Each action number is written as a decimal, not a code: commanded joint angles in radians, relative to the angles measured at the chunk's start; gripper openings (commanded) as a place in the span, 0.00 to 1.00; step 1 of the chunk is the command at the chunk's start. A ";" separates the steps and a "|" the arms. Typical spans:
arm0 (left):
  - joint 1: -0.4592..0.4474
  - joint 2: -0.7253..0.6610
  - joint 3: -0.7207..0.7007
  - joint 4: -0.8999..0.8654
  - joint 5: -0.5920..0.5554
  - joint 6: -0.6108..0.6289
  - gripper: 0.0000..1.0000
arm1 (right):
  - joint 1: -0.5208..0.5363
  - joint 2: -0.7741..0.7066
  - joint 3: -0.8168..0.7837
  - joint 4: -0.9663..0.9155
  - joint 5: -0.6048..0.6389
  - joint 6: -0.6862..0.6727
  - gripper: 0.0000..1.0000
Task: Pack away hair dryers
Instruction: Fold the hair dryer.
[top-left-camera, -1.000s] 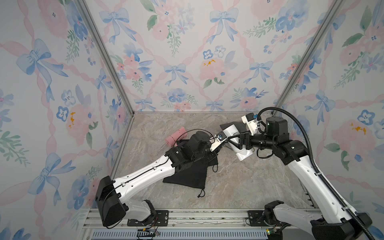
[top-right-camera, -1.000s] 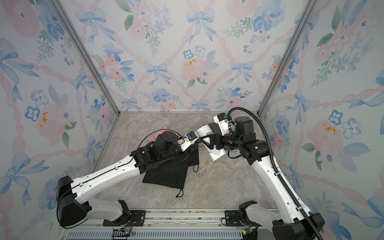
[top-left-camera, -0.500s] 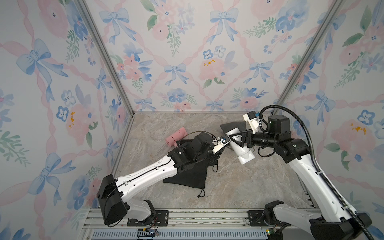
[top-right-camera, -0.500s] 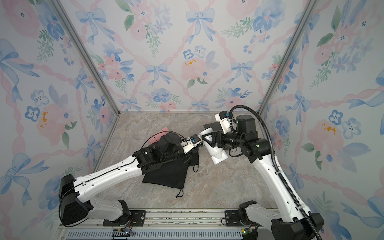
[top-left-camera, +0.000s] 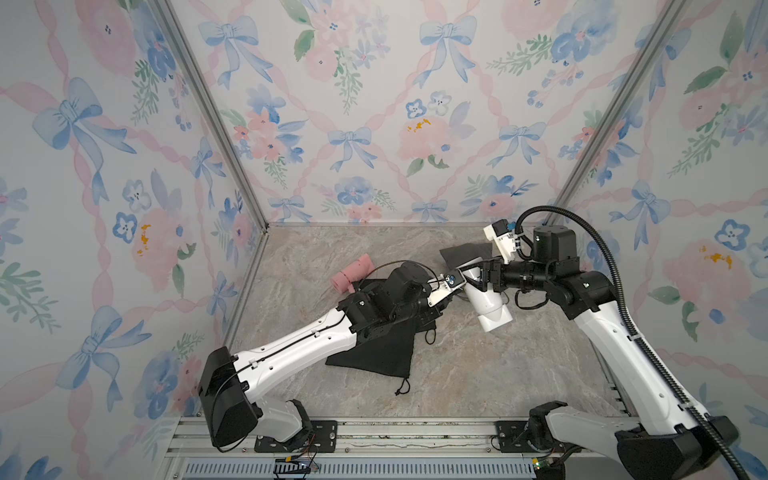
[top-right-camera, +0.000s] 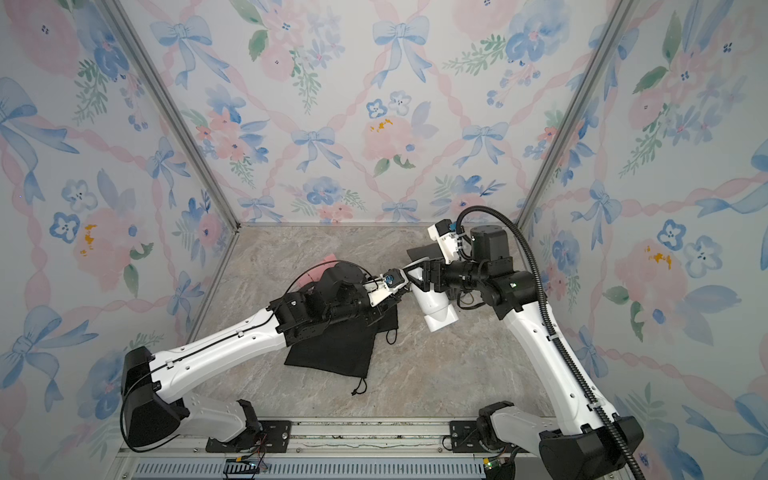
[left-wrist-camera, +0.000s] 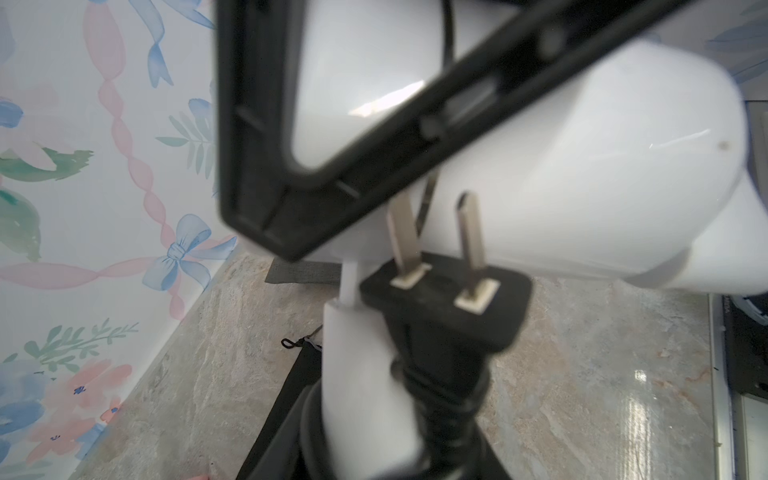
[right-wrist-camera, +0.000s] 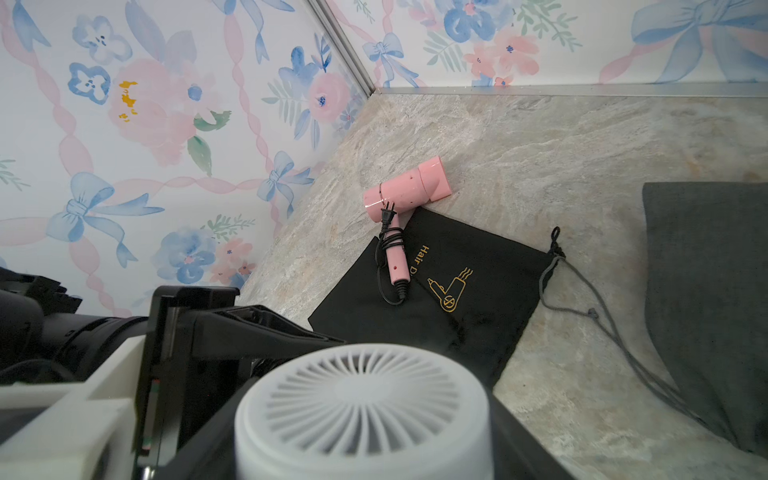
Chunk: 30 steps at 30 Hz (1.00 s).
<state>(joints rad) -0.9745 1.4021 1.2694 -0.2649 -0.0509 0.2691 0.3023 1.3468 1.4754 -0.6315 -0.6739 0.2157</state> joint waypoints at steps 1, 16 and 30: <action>-0.006 0.013 0.065 0.102 0.038 0.014 0.20 | 0.006 0.031 0.023 -0.033 -0.038 -0.012 0.70; 0.166 0.133 0.191 0.227 0.152 -0.198 0.10 | 0.003 0.042 -0.024 0.252 -0.001 0.165 0.32; 0.247 0.286 0.265 0.463 0.132 -0.533 0.11 | 0.061 0.284 -0.066 1.040 0.263 0.584 0.31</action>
<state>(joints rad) -0.7105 1.6752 1.4857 -0.0158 0.0483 -0.0933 0.3038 1.5761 1.4128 0.1322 -0.4328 0.6369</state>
